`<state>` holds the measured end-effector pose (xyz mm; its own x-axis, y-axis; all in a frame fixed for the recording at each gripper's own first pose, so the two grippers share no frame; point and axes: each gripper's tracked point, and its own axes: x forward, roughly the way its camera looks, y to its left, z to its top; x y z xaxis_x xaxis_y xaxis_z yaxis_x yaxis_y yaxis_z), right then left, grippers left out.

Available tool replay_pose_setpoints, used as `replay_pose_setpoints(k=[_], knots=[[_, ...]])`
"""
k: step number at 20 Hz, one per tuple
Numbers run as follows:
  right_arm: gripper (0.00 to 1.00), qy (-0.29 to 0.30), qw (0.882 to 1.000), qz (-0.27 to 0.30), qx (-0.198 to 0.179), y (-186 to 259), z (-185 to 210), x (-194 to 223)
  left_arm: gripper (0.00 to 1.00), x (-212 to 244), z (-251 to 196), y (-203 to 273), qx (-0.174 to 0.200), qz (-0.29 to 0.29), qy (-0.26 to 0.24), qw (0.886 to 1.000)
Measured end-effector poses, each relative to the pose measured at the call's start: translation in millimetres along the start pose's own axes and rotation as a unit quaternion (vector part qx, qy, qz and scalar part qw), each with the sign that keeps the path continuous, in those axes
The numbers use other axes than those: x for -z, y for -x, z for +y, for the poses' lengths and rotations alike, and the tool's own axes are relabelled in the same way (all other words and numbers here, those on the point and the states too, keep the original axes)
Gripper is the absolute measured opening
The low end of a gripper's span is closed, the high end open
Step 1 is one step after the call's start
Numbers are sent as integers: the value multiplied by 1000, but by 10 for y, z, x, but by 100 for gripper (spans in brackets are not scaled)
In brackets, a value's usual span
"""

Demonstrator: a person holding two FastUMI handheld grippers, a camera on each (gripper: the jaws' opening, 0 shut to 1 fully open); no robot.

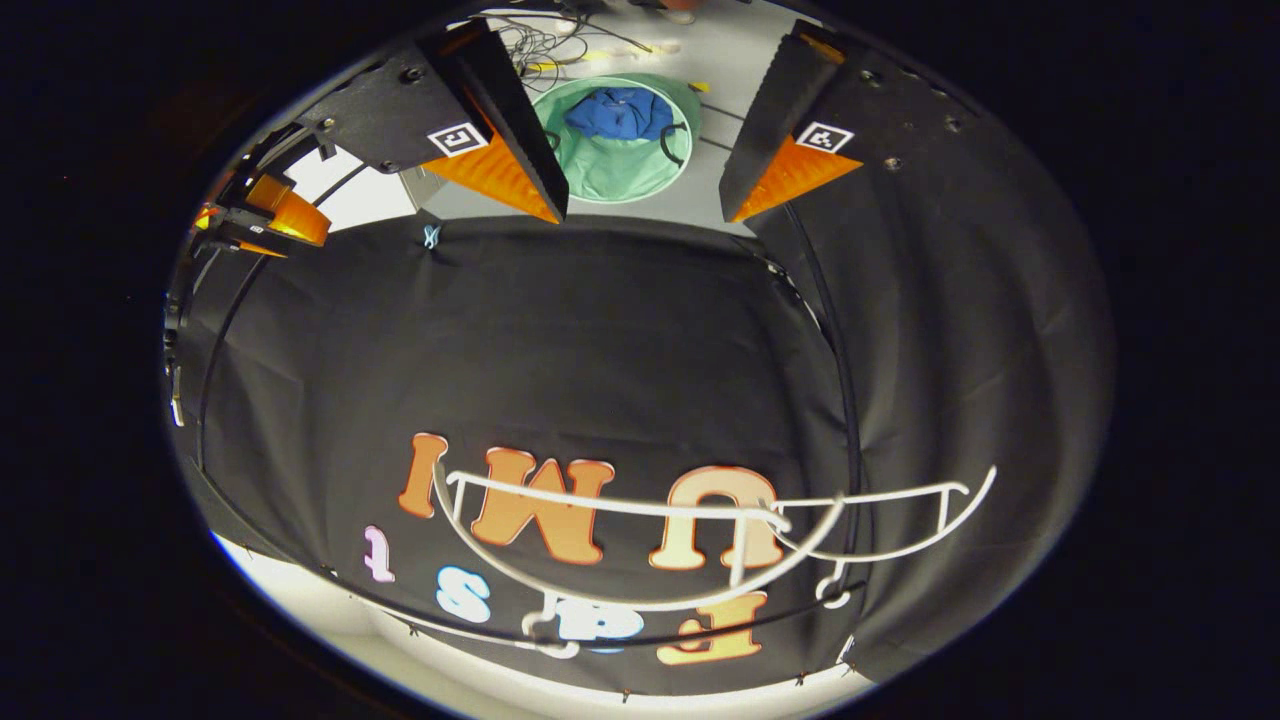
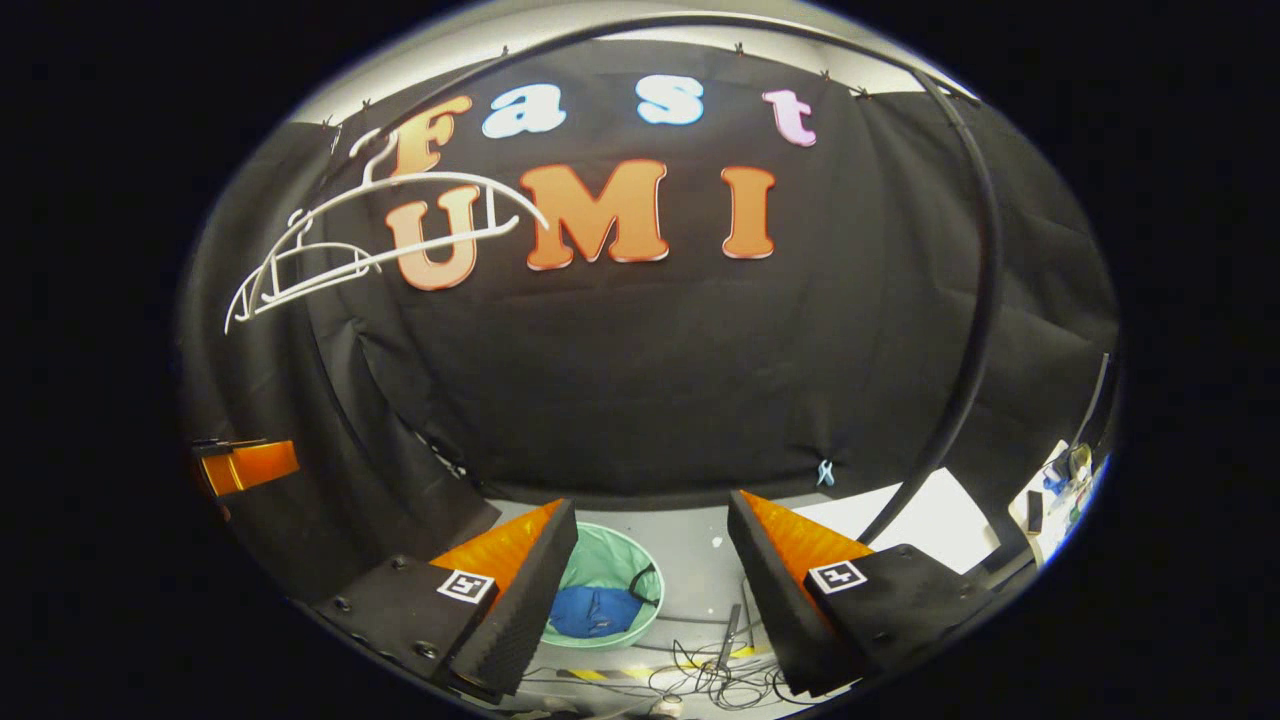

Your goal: Grasp the clothes on the hanger with both hands and then place them into the laundry hamper below.

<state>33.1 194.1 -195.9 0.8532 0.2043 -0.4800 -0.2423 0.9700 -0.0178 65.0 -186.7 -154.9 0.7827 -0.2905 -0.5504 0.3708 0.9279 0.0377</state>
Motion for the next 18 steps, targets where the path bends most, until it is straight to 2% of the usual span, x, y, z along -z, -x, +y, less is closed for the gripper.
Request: replay_pose_setpoints(k=[3,5,6,11,14,18], knots=[[98,3,999,-45,-8,244,-38,-323,96,-330,49,217,10,-36,16,999],[99,8,998,-67,-8,403,-87,-477,98,-526,162,390,-2,-63,8,998],[89,9,997,-75,-6,468,-103,-552,96,-607,201,453,-7,-75,6,997],[90,1,992,-124,0,758,-186,-963,96,-962,385,815,-17,-129,19,991],[89,0,989,-147,6,877,-210,-1146,94,-1256,478,1036,-29,-172,10,985],[89,4,985,-170,6,1050,-228,-1309,94,-1405,474,1146,-31,-194,13,980]])
